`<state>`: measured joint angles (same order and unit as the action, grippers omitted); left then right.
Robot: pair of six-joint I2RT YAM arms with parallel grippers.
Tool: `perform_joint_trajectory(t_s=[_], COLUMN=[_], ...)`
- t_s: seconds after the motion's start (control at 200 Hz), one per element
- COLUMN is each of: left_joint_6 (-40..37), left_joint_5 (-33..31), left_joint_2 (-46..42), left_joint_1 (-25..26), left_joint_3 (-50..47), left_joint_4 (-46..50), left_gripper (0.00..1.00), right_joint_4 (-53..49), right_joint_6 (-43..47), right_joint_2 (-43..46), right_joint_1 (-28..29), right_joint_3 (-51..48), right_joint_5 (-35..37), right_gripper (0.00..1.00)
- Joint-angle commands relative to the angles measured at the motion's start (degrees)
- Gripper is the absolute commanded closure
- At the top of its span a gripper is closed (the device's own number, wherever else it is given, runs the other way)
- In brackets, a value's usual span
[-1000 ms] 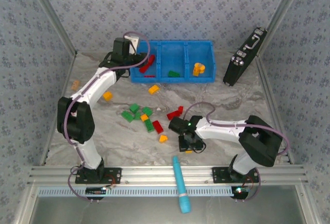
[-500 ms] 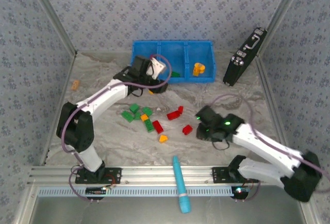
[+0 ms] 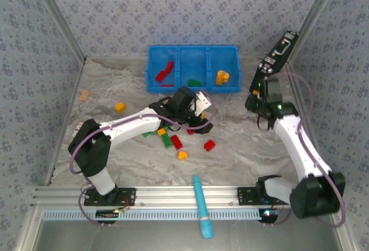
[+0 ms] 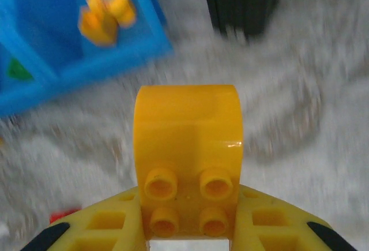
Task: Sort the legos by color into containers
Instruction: Place the lego in the container.
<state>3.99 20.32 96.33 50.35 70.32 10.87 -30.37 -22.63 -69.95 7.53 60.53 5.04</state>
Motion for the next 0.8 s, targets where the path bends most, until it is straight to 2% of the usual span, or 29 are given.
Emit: perform_joint_trajectory(t_s=[0.0,0.155,0.345,0.595,0.795], left_joint_6=[7.25,7.84,4.08,2.67,1.03], left_joint_5=[-0.53,-4.2,-13.24,-15.31,-14.71], left_joint_2=[0.18,-0.09,0.88,4.21,8.09], left_joint_1=[0.12,3.85,9.93,10.91,10.93], left_joint_3=[-1.5,-4.04,-5.42,-2.37,1.0], left_joint_4=[-3.8,-4.81,-4.11,-2.32,0.7], left_gripper=[0.34,0.34,0.34,0.33,0.33], right_joint_4=[18.18,24.89,19.66,15.36,11.47], right_joint_6=[14.65,24.31,32.35,36.98,36.87], right_joint_2=[-6.93,-20.12,-38.41,-55.44,-62.82], right_joint_1=[-0.5,-0.7,0.18,2.63,3.47], right_joint_3=[6.99,17.65,33.32,46.05,52.75], right_joint_5=[-0.22,-6.37,-13.88,-10.63,-9.35], right_gripper=[0.73,0.73,0.74,0.75,0.75])
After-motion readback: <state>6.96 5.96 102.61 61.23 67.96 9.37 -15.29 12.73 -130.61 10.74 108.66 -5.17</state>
